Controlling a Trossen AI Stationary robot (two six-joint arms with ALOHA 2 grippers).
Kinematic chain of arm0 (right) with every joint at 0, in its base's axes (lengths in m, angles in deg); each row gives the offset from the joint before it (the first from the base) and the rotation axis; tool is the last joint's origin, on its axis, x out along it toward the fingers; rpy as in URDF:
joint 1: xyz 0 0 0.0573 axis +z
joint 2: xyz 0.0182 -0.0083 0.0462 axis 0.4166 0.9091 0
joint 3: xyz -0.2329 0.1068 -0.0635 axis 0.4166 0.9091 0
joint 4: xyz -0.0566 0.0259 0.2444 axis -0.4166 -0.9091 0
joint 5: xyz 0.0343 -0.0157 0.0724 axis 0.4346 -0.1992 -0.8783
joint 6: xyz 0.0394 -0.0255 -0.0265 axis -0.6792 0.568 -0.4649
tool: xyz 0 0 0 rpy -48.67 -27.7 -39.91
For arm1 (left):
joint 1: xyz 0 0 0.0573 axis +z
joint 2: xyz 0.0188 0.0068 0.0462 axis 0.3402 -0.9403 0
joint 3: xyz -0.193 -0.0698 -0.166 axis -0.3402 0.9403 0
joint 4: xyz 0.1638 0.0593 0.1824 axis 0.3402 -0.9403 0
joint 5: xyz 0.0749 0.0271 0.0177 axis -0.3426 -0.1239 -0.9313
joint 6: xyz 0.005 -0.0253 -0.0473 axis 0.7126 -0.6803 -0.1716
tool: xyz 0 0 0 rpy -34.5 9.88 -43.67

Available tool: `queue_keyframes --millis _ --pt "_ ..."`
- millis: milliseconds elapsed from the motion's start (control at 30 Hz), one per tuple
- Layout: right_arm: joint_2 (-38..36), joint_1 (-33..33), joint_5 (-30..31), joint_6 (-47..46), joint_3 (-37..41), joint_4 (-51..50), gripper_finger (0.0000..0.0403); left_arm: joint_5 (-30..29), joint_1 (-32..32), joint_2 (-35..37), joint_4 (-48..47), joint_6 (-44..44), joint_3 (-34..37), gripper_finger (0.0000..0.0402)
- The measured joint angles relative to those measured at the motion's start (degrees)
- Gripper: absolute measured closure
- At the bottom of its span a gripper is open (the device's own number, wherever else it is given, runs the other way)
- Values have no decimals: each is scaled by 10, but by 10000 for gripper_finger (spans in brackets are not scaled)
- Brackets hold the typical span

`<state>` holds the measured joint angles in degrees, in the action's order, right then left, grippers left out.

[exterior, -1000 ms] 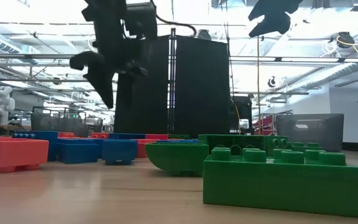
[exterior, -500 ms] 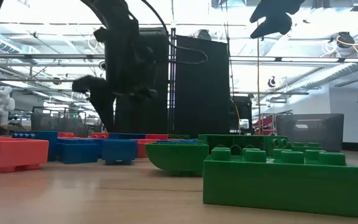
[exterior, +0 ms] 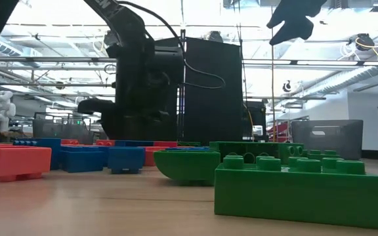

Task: Sort blocks
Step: Put the orange game piece into the top left black bin

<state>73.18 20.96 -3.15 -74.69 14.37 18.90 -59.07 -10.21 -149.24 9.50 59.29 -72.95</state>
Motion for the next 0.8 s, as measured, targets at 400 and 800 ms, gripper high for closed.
queue_keyframes --millis 400,800 --pt "0 0 0 9 0 -1 87 -91 18 88 -27 -129 5 277" --pt "0 0 3 21 0 19 87 -310 180 296 -62 -434 3 277"
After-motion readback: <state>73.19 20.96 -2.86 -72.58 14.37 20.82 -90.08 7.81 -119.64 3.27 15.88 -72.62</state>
